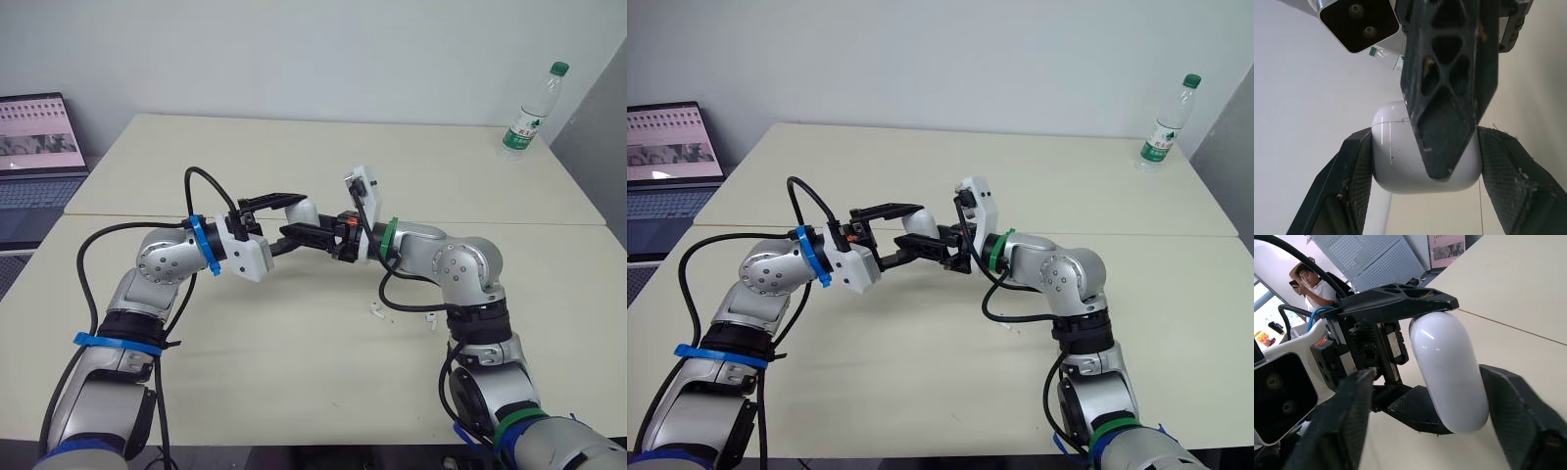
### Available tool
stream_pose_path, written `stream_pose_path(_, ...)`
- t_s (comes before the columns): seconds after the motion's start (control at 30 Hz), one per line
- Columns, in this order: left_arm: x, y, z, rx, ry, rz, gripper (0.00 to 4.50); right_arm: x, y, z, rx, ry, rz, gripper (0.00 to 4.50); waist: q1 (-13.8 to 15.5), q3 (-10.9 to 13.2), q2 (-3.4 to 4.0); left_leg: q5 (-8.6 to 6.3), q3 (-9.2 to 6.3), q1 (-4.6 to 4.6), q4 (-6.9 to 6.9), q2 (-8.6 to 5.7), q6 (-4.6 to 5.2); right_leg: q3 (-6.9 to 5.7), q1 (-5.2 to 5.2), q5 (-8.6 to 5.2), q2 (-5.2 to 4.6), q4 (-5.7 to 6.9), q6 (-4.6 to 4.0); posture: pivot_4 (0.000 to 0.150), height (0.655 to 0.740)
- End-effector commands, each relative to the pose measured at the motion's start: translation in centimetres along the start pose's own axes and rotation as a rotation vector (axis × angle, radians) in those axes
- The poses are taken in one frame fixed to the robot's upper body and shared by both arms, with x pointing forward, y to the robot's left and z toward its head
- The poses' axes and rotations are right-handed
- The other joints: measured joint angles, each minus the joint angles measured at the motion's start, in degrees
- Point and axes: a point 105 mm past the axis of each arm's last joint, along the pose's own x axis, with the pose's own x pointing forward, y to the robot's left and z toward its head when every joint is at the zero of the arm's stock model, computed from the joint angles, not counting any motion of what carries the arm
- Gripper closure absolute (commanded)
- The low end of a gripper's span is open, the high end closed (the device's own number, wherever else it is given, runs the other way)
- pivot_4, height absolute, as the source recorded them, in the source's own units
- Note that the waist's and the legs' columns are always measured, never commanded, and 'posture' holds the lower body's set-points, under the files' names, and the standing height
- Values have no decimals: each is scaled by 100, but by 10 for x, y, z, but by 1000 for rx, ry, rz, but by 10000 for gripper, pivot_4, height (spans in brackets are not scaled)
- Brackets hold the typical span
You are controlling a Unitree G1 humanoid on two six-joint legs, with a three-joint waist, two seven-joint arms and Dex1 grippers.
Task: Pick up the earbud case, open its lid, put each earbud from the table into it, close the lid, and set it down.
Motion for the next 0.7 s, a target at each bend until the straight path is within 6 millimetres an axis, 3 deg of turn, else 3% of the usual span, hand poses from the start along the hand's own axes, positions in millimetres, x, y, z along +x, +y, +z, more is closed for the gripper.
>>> stream_pose_path(0.03,4,16,11,36,-47,50,17026,0,5,9,-30,-31,10,24243,1,0,0,0,0,0,0,0,0,0,0,0,0,0,0,1500,7400)
stream_pose_path(0.1,4,16,12,35,-49,50,17026,0,4,10,-27,-35,5,31941,0,0,0,0,1,0,0,0,0,0,0,0,0,0,0,1500,7400)
stream_pose_path(0.17,4,15,13,33,-52,48,17026,0,3,10,-21,-39,3,35288,-4,0,0,0,0,0,0,0,0,0,0,0,0,1,0,1500,7400)
stream_pose_path(0.37,4,12,15,13,-63,45,17026,-2,0,13,-11,-51,-8,35284,-4,0,0,0,0,0,0,1,0,0,0,0,1,0,0,1500,7400)
stream_pose_path(0.4,3,12,16,11,-65,45,9852,-2,0,13,-10,-52,-9,35284,-4,0,0,0,1,0,0,0,0,0,0,0,1,0,0,1500,7400)
stream_pose_path(0.5,1,11,18,-3,-71,37,1086,-3,-2,14,-9,-58,-17,36600,-4,0,0,0,-1,0,0,1,0,2,0,0,1,0,0,1500,7400)
stream_pose_path(0.6,-3,11,20,-64,-71,31,0,-6,-9,15,-17,-65,-47,36600,-12,0,0,0,0,0,-1,1,0,2,0,0,1,0,0,1500,7400)
stream_pose_path(0.7,-11,21,19,-236,-34,20,0,-14,-25,16,-90,-59,-127,36600,-44,0,0,0,-1,0,-1,1,0,2,-1,0,1,1,0,1500,7400)
